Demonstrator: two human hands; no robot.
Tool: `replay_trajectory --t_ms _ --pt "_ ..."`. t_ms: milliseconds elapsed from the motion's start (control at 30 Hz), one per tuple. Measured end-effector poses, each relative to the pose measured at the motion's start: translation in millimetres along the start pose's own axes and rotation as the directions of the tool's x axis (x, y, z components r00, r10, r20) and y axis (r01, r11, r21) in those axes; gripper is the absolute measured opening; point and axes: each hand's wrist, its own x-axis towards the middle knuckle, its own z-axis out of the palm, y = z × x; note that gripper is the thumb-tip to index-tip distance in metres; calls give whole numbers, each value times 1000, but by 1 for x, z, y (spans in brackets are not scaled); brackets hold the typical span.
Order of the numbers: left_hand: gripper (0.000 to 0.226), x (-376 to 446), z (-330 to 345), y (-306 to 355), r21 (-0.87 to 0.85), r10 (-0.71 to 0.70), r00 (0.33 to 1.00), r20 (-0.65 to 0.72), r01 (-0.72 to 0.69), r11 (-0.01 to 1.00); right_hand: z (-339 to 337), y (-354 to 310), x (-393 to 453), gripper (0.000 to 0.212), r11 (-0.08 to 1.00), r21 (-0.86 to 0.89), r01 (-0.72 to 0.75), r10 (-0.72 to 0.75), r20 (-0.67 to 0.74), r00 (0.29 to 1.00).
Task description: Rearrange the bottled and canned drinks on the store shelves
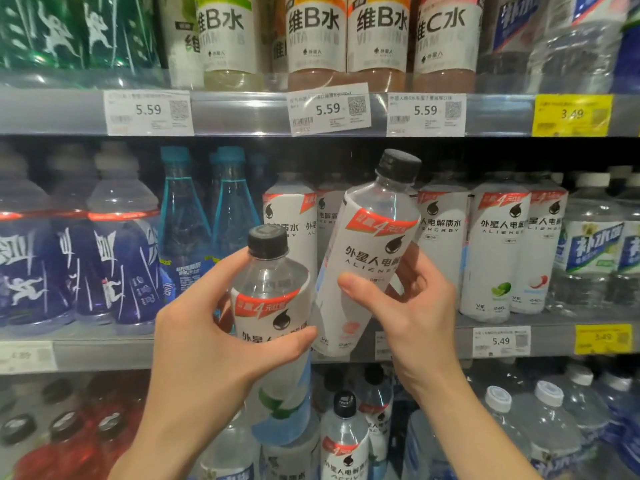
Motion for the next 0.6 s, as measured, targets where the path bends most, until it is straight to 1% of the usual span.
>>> replay_trajectory --t_ms 133,300,467,600 --pt "80 0 -2 0 -23 -7 1000 -2 7 1000 6 1 0 41 1000 0 11 -11 15 1000" --pt "82 -1 -5 -2 -34 -5 1000 -8 4 999 8 2 3 48 994 -104 41 -38 29 999" --pt "78 -2 -6 0 -66 -5 1000 -8 4 998 7 2 7 48 989 -140 44 -40 29 999" --pt "80 -3 -8 1 -36 12 1000 9 -12 999 6 5 10 51 987 -151 60 -59 6 998"
